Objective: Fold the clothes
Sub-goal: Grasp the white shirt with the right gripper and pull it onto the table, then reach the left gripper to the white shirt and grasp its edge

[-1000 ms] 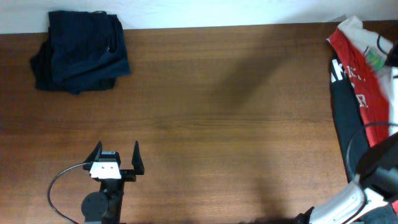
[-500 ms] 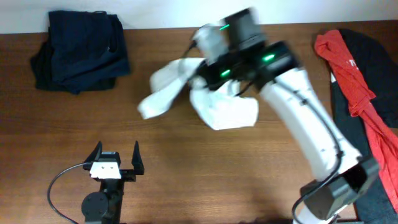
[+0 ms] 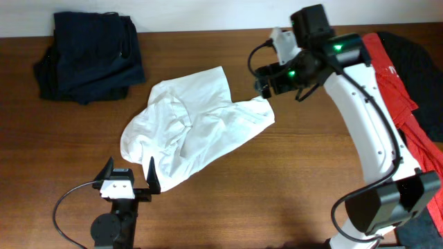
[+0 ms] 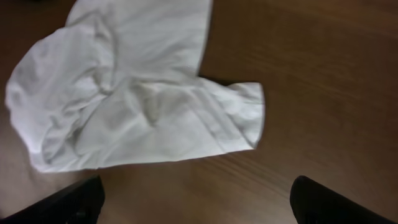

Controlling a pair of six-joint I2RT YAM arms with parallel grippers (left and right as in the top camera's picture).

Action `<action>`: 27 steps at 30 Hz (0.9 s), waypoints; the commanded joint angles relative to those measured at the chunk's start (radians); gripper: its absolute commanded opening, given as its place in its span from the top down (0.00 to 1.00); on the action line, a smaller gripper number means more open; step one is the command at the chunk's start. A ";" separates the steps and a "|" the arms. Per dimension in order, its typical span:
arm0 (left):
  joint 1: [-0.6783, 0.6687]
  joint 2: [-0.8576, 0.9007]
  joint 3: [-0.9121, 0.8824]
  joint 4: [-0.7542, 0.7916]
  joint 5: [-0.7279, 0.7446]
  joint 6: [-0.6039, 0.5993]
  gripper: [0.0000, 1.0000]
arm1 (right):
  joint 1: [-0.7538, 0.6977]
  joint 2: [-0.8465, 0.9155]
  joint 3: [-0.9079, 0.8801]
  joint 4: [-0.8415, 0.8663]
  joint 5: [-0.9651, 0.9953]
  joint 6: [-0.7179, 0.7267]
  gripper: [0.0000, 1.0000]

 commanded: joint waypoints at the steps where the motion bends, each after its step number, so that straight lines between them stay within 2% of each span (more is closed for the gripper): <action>1: 0.004 -0.005 -0.006 -0.002 0.000 -0.010 0.01 | -0.023 0.008 -0.068 0.026 0.008 0.007 0.01; 3: 0.004 -0.005 -0.006 -0.001 0.000 -0.010 0.01 | -0.021 0.030 -0.103 0.047 -0.006 0.044 0.01; 6: 0.004 -0.005 -0.006 0.010 0.001 -0.010 0.01 | -0.021 0.087 -0.110 0.057 -0.212 0.051 0.01; 9: 0.005 -0.005 -0.006 0.164 0.000 -0.001 0.01 | -0.021 0.149 -0.110 0.082 -0.314 0.059 0.01; 13: 0.005 -0.005 -0.005 0.495 0.053 -0.003 0.01 | -0.020 0.162 -0.110 0.096 -0.328 0.059 0.01; 15: 0.005 -0.005 0.016 0.534 0.114 -0.009 0.01 | -0.020 0.162 -0.110 0.109 -0.328 0.059 0.01; 20: 0.005 0.078 0.184 0.374 0.125 -0.010 0.01 | -0.020 0.162 -0.110 0.116 -0.328 0.059 0.01; 24: 0.005 0.329 0.430 0.173 0.126 0.002 0.01 | -0.019 0.162 -0.110 0.115 -0.332 0.062 0.01; 27: 0.004 0.576 0.689 -0.053 0.149 0.035 0.01 | -0.019 0.162 -0.110 0.114 -0.331 0.062 0.01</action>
